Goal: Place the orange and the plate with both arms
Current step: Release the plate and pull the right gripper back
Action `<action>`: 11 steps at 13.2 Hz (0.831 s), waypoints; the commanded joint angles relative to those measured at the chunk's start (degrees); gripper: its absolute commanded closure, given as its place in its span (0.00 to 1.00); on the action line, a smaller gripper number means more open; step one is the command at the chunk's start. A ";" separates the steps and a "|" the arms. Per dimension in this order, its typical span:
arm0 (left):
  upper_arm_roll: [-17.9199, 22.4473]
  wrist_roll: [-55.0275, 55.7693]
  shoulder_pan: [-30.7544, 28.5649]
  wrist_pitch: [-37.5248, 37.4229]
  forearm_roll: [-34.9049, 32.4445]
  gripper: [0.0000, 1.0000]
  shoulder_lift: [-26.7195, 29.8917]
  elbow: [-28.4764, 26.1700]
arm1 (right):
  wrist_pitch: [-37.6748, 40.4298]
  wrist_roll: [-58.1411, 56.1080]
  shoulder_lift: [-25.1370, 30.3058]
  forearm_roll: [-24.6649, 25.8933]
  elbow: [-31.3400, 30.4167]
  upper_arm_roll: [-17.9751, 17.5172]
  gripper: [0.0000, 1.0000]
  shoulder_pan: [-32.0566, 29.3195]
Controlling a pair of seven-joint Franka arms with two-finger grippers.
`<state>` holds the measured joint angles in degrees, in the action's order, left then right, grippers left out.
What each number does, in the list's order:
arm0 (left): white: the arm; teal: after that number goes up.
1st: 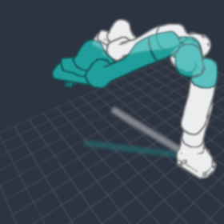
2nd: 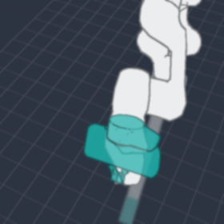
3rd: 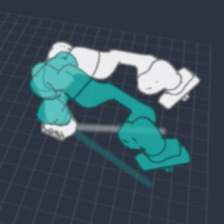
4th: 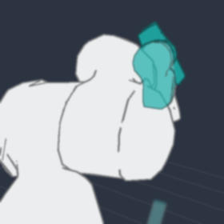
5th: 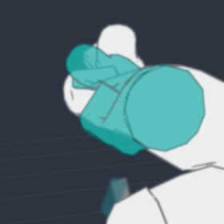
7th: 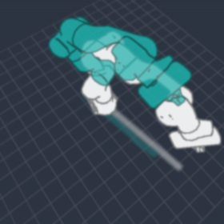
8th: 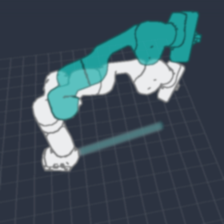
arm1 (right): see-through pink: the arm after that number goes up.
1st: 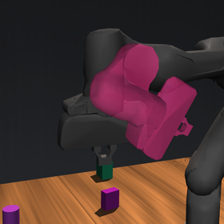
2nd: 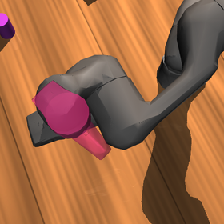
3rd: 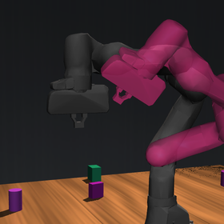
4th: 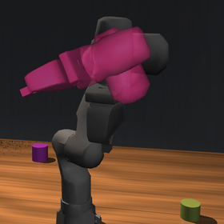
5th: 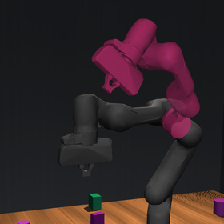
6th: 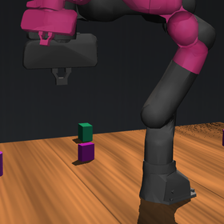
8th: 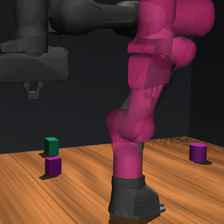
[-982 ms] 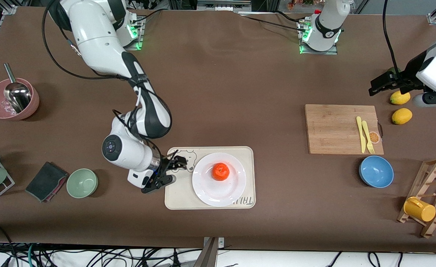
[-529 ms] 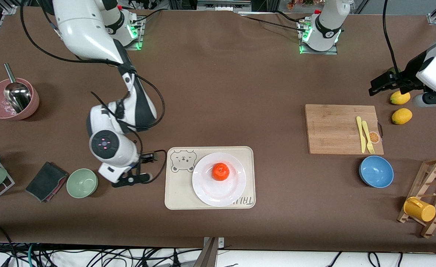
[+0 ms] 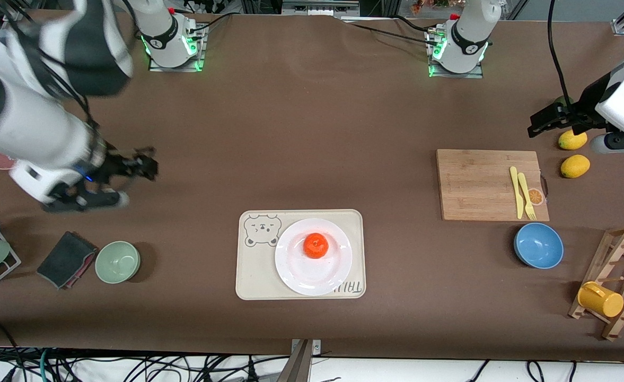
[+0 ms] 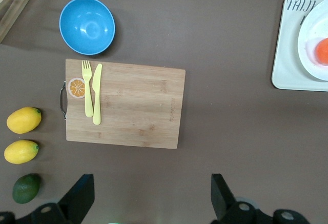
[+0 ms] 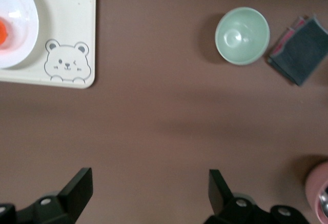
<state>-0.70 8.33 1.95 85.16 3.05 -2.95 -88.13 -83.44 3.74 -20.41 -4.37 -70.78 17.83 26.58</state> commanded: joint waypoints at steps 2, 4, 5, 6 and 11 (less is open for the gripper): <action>-0.01 -0.86 -0.19 -0.78 -0.33 0.00 -0.39 1.12 | 0.32 -0.93 11.49 2.69 -14.42 0.81 0.00 -1.69; -0.01 -0.86 -0.19 -0.78 -0.24 0.00 -0.39 1.12 | -7.75 -1.02 18.27 4.79 -25.94 -6.28 0.00 -10.18; -0.01 -0.86 -0.19 -0.78 -0.33 0.00 -0.39 1.12 | -10.84 -1.02 19.95 7.15 -29.64 -12.93 0.00 -15.97; -0.01 -0.86 -0.19 -0.78 -0.24 0.00 -0.39 1.12 | -11.13 -0.93 20.41 7.87 -30.55 -17.96 0.00 -21.51; -0.01 -0.86 -0.19 -0.78 -0.24 0.00 -0.39 1.12 | -10.87 -0.58 21.03 5.53 -26.70 -20.38 0.00 -28.69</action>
<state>-0.70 8.33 1.89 85.16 3.05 -2.95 -88.13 -94.72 3.13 -0.75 2.45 -97.96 -0.86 0.34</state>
